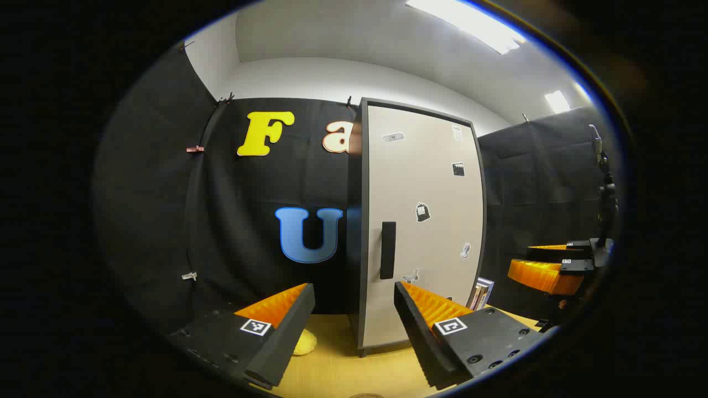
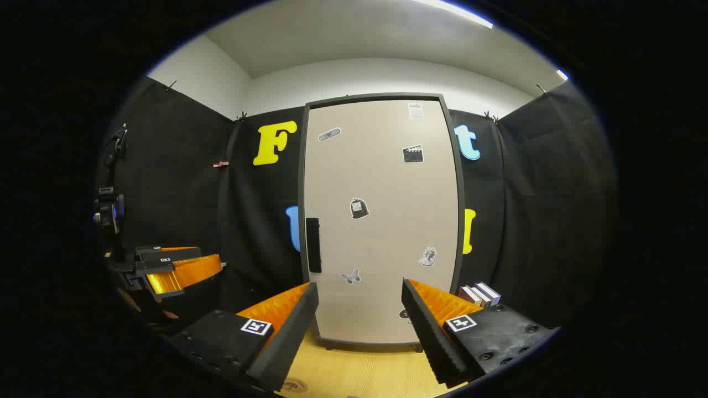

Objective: Open the cabinet door with the right hand, grasp the bottle in the cabinet with the left hand and place it on the coaster, then close the cabinet door with the right hand.

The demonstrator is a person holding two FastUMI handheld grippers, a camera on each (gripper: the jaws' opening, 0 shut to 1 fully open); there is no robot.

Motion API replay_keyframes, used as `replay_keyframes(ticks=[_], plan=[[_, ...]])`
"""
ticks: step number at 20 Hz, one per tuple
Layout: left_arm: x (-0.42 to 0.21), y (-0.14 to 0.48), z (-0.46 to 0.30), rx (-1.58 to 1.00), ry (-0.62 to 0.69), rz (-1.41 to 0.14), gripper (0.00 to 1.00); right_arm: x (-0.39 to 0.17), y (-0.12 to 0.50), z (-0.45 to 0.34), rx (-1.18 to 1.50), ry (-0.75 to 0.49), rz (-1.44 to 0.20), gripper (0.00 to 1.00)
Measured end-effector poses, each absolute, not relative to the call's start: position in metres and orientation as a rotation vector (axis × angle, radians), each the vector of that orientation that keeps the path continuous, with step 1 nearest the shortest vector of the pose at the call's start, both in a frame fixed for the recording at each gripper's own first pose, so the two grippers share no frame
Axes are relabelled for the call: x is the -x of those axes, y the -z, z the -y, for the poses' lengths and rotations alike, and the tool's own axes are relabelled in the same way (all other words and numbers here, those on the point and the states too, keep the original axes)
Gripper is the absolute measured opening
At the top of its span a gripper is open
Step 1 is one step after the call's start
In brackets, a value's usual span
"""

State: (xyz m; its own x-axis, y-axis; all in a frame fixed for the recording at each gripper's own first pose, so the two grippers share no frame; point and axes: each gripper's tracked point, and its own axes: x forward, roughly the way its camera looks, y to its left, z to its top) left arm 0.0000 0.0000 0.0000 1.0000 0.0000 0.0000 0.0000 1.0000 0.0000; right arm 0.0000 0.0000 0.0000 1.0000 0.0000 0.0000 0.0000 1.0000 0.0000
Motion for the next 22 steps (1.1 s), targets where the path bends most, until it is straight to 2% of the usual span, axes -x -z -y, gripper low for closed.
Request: replay_keyframes(ticks=[16, 22], plan=[[-0.003, 0.012, -0.037, -0.031, -0.025, -0.031, 0.92, -0.001, 0.001, -0.002, 0.003, -0.004, 0.003, 0.98], [-0.009, 0.013, -0.051, 0.007, 0.006, -0.018, 0.92, -0.002, 0.004, -0.002, 0.021, -0.004, -0.007, 0.98]])
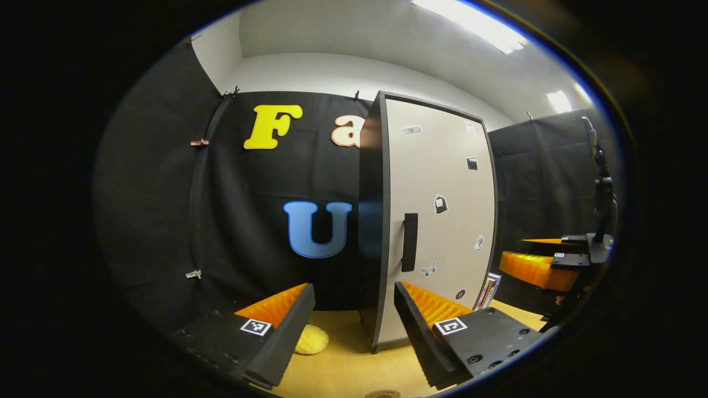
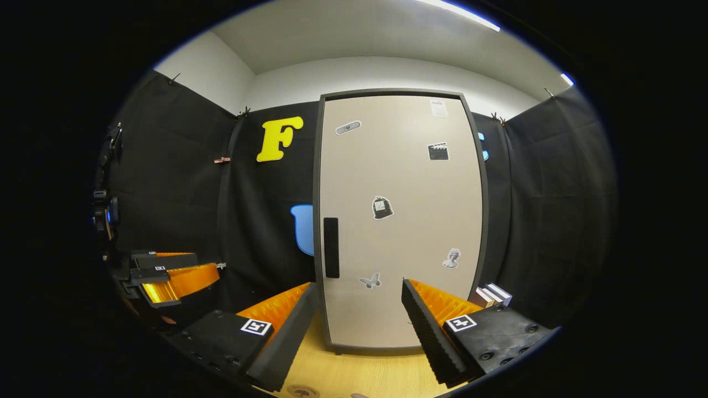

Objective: Open the cabinet door with the right hand, grasp the bottle in the cabinet with the left hand and place it on the coaster, then close the cabinet door with the right hand.

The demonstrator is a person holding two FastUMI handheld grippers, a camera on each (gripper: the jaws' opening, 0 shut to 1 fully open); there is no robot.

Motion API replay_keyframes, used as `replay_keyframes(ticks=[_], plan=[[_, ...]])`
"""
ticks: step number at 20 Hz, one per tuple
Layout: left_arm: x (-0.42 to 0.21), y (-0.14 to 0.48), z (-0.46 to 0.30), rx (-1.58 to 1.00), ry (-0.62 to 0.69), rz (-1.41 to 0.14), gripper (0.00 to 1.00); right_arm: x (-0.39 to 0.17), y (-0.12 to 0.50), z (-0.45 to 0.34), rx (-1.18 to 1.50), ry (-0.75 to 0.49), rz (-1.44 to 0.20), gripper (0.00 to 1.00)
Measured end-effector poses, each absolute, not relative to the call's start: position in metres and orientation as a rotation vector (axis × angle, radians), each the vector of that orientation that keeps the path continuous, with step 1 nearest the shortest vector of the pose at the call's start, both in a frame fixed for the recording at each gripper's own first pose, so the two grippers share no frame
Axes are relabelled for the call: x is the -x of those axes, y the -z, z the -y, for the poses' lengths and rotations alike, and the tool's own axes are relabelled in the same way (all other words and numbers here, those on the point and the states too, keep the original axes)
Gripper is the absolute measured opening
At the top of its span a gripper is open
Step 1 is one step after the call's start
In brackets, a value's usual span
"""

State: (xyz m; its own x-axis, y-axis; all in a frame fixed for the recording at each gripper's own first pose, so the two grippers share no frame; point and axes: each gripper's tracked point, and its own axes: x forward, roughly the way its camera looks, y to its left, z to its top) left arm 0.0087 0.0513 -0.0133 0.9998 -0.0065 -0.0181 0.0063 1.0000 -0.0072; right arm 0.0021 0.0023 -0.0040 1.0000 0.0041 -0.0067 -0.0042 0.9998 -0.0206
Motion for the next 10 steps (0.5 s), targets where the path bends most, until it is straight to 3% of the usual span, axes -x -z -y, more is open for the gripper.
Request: replay_keyframes(ticks=[10], plan=[[-0.016, 0.017, -0.089, -0.004, 0.003, -0.024, 0.92, -0.007, 0.006, -0.002, 0.016, 0.015, -0.005, 0.98]])
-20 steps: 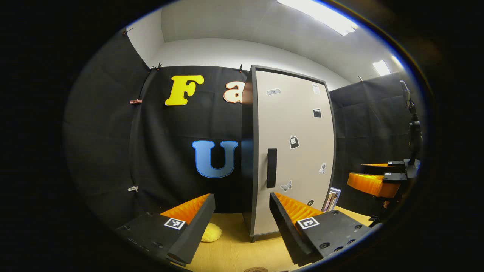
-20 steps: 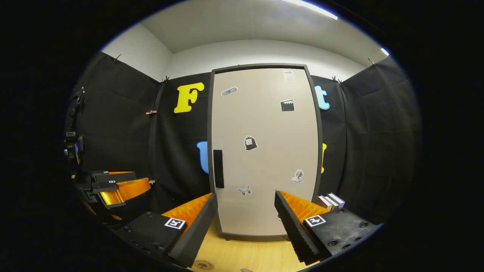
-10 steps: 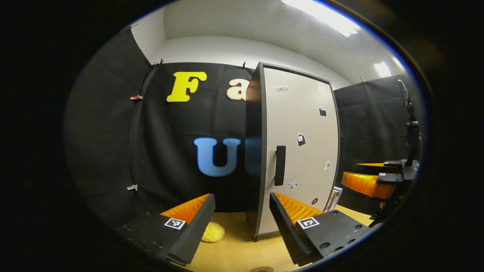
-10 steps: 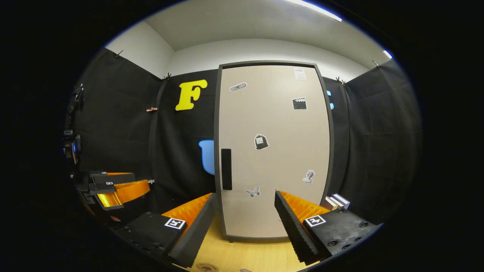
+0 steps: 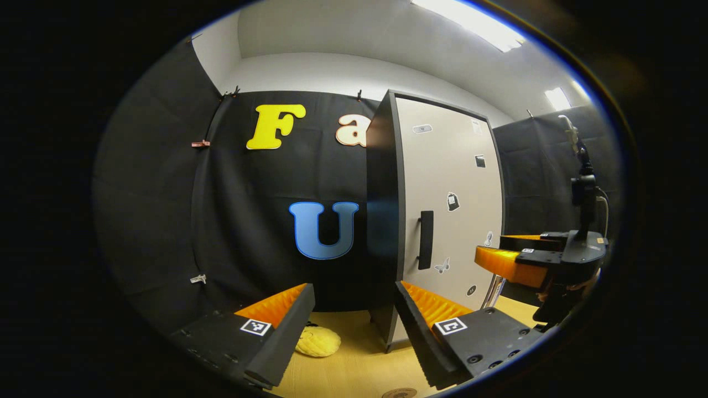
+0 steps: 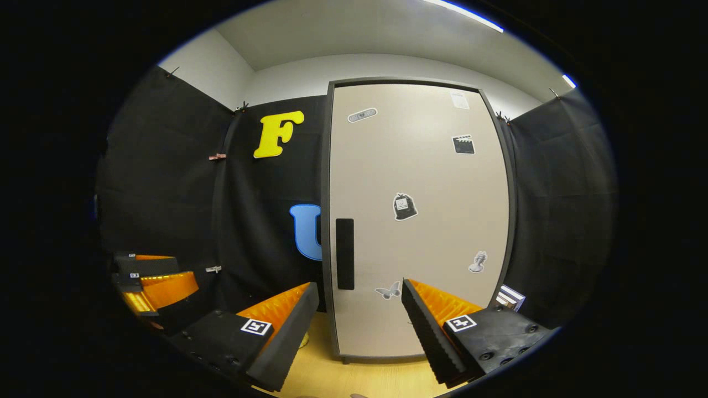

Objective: Open the cabinet door with the right hand, grasp the bottle in the cabinet with the left hand and place it on the coaster, then close the cabinet door with the right hand.

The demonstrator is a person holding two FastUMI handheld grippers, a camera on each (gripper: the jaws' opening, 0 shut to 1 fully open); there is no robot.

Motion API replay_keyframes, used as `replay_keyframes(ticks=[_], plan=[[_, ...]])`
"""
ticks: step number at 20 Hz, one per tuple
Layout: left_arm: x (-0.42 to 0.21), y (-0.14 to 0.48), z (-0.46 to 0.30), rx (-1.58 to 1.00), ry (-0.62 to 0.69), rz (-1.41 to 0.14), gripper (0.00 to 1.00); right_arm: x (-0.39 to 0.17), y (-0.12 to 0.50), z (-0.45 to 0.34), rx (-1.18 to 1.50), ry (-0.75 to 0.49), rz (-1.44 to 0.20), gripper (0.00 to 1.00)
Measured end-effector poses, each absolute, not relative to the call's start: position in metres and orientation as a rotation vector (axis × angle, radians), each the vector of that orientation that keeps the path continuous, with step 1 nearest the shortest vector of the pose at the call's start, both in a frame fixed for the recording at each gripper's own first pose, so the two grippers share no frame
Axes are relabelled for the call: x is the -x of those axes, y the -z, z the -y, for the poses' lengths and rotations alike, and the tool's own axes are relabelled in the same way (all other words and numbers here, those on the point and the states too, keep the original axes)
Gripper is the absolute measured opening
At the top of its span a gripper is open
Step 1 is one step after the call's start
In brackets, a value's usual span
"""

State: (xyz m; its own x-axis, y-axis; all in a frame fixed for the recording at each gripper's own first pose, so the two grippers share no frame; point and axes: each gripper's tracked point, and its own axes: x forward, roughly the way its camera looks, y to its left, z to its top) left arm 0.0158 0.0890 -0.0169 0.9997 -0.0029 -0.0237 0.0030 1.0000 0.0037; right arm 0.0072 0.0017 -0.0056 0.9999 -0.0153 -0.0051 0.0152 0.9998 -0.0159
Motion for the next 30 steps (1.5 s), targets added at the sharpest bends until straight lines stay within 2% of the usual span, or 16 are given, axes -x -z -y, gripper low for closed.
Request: replay_keyframes(ticks=[4, 8, 9, 17, 18, 21, 22, 24, 25, 27, 28, 30], plan=[[-0.019, 0.022, -0.105, 0.000, -0.002, -0.030, 0.92, -0.013, 0.007, 0.007, 0.025, 0.076, -0.009, 0.97], [-0.023, 0.025, -0.121, -0.015, -0.011, -0.035, 0.92, -0.015, 0.009, 0.006, 0.041, 0.070, -0.017, 1.00], [-0.025, 0.026, -0.123, -0.013, -0.009, -0.038, 0.92, -0.018, 0.007, 0.010, 0.054, 0.076, -0.009, 0.97], [-0.036, 0.035, -0.139, -0.016, -0.010, -0.064, 0.92, -0.029, 0.004, 0.014, 0.051, 0.130, 0.008, 0.95], [-0.037, 0.036, -0.143, -0.018, -0.017, -0.067, 0.92, -0.031, 0.004, 0.013, 0.051, 0.135, 0.004, 0.89], [-0.038, 0.035, -0.154, -0.021, -0.044, -0.069, 0.92, -0.030, 0.007, 0.017, 0.051, 0.156, -0.013, 0.84], [-0.038, 0.035, -0.159, -0.021, -0.056, -0.068, 0.92, -0.029, 0.008, 0.017, 0.049, 0.168, -0.017, 0.63], [-0.037, 0.038, -0.165, -0.018, -0.070, -0.076, 0.92, -0.031, 0.008, 0.017, 0.052, 0.174, -0.020, 0.52], [-0.036, 0.039, -0.166, -0.017, -0.075, -0.083, 0.92, -0.032, 0.009, 0.016, 0.056, 0.173, -0.022, 0.52], [-0.033, 0.041, -0.171, -0.017, -0.088, -0.091, 0.92, -0.033, 0.008, 0.020, 0.057, 0.202, -0.015, 0.38], [-0.032, 0.041, -0.171, -0.015, -0.091, -0.092, 0.92, -0.029, 0.005, 0.022, 0.065, 0.204, -0.006, 0.37], [-0.029, 0.041, -0.171, -0.012, -0.091, -0.091, 0.92, -0.032, 0.005, 0.022, 0.069, 0.207, -0.009, 0.27]])
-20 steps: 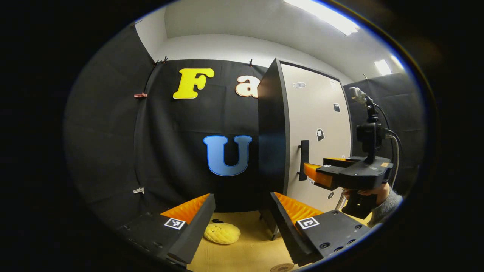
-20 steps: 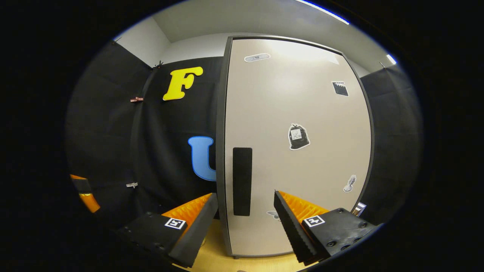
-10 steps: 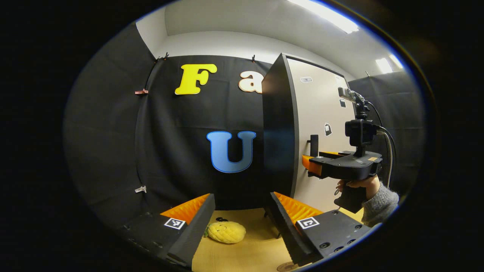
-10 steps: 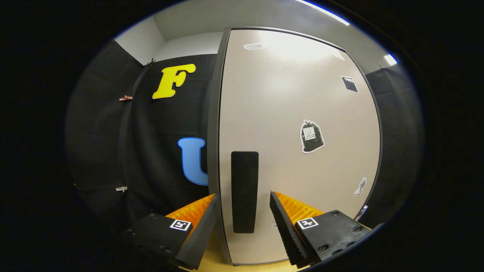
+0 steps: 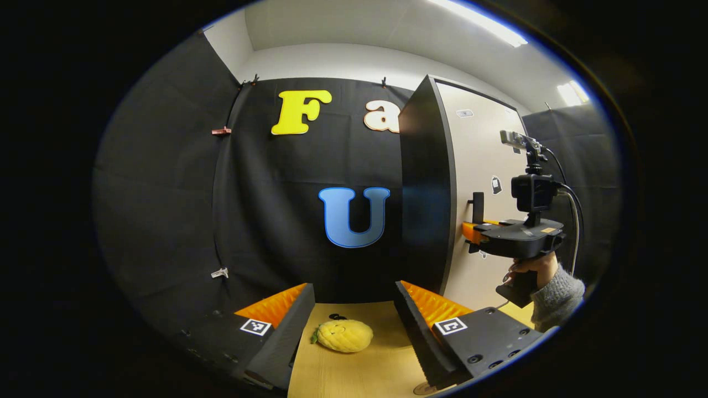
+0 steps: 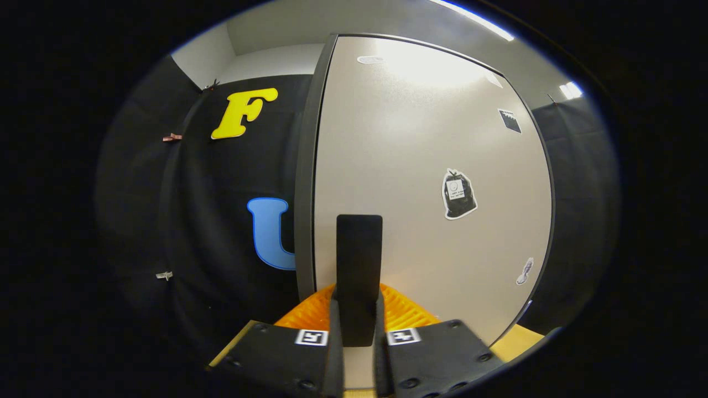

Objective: Open the cabinet door with the right hand, grasp the bottle in the cabinet with the left hand and place it on the coaster, then close the cabinet door with the right hand.

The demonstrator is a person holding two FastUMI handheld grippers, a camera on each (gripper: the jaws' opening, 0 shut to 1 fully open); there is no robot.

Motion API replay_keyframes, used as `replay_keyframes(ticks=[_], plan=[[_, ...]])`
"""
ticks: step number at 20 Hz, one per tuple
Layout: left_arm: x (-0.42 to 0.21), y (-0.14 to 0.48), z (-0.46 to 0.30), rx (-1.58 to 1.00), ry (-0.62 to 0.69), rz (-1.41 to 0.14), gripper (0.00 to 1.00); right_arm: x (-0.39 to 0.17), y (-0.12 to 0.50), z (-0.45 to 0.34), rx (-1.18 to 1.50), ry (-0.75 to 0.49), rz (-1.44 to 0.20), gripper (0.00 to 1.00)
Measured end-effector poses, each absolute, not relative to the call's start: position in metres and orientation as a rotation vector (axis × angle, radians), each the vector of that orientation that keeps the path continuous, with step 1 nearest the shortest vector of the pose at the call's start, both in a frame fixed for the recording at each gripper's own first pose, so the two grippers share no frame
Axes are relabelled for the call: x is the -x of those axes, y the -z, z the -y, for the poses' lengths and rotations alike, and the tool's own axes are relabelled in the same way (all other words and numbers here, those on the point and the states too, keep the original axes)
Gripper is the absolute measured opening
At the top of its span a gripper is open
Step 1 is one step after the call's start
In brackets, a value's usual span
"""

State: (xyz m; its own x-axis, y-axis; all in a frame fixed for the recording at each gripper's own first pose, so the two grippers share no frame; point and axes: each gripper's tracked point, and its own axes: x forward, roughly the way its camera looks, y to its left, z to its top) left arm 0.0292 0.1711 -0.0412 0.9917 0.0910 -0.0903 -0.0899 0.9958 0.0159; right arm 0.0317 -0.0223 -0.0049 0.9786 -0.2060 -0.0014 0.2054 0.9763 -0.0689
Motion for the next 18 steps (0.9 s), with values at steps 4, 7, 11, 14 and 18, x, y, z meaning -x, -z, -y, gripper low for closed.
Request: replay_keyframes(ticks=[4, 7, 11, 14, 18], plan=[[-0.025, 0.041, -0.166, -0.018, -0.083, -0.090, 0.92, -0.026, 0.006, 0.023, 0.087, 0.174, -0.036, 0.13], [-0.023, 0.036, -0.159, -0.022, -0.067, -0.079, 0.92, -0.023, 0.007, 0.018, 0.082, 0.136, -0.037, 0.13], [-0.023, 0.032, -0.143, -0.020, -0.032, -0.068, 0.90, -0.019, 0.010, 0.015, 0.075, 0.117, -0.056, 0.13], [-0.016, 0.035, -0.130, -0.025, 0.003, -0.060, 0.92, -0.015, 0.010, 0.011, 0.059, 0.104, -0.056, 0.13], [-0.023, 0.031, -0.120, -0.040, 0.043, -0.058, 0.92, -0.007, 0.009, 0.018, 0.060, 0.115, -0.043, 0.13]])
